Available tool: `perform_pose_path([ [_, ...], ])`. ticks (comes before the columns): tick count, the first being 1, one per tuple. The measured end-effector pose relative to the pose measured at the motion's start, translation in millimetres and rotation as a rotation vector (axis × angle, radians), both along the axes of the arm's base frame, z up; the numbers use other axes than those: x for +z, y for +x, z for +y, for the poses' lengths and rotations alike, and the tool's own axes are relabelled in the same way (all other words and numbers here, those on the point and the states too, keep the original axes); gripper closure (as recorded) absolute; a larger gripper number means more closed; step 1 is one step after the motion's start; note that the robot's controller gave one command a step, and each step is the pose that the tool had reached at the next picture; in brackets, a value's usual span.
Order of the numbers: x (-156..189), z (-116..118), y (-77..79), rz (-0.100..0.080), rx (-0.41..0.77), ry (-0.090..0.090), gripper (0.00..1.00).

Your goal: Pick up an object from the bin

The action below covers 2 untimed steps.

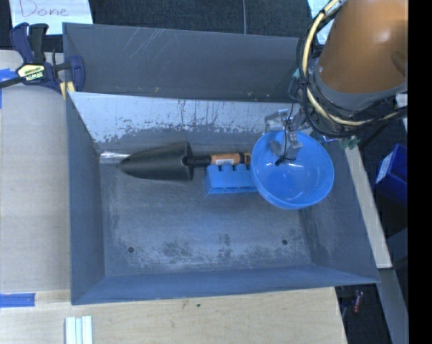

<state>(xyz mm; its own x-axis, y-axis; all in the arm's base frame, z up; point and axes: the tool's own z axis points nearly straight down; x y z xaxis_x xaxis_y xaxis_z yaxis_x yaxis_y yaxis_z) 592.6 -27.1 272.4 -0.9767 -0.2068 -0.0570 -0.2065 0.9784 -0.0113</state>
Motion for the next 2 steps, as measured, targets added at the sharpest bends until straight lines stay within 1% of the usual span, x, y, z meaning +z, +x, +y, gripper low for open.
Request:
perform_pose_path([
  [1, -102.7, 13.1, 17.2, 0.013, 0.089, -0.004, 1.0],
  [2, -92.6, 14.5, 8.7, 0.0, 0.028, -0.001, 1.0],
])
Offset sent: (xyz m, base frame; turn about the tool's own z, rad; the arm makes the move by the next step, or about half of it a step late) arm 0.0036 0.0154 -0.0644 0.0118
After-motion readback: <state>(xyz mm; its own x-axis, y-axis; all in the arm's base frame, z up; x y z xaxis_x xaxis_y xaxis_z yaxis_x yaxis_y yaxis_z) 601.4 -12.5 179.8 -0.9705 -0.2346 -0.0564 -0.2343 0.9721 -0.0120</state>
